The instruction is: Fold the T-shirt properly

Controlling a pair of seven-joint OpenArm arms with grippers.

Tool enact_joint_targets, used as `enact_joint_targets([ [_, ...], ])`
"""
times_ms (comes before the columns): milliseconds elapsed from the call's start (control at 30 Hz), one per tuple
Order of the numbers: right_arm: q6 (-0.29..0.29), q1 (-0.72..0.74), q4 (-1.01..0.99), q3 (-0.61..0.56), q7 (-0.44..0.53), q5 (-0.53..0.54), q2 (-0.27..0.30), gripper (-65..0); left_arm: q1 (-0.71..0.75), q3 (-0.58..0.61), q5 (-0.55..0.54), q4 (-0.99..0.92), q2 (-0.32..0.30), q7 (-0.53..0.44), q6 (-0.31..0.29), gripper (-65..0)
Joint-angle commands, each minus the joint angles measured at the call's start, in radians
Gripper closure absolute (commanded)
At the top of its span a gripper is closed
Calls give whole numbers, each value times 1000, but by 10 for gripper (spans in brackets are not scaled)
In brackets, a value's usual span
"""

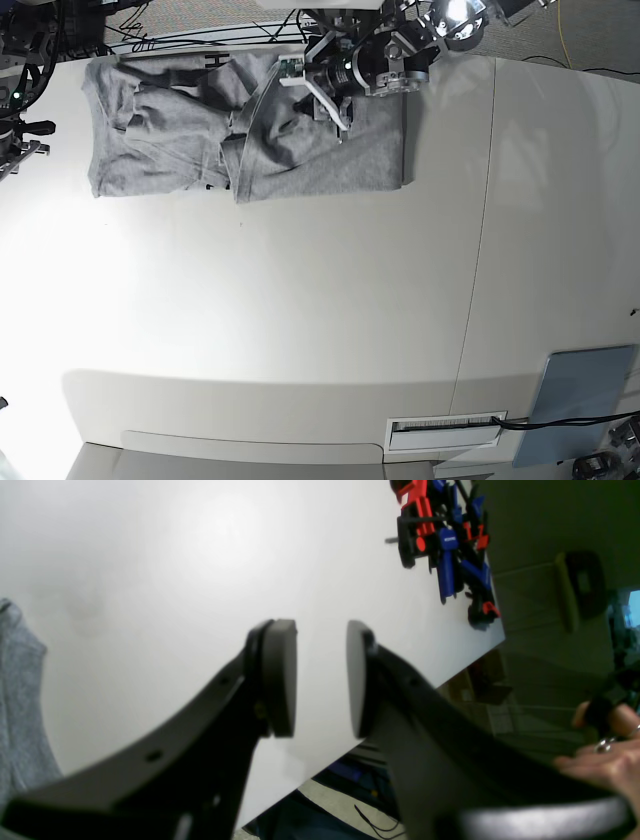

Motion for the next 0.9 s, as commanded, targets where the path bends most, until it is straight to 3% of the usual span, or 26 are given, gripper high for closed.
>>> enact_joint_targets([
  [0,-11,5,13,9,19,-13,19,-173,-8,-2,66,-33,-23,96,10,-328],
  [100,-11,5,13,9,19,-13,19,-173,-10,-6,66,-50,-58,96,22,-328],
  [267,-11,5,13,9,21,-13,19,-173,-10,-13,65,-50,-143,97,105,-328],
  [533,-11,5,13,9,25,-13,19,-173,-7,-43,8,-50,-249,97,106,-328],
  [867,-11,5,13,9,27,-13,19,-173,-8,-43,-35,-9,-297,79,84,-328],
])
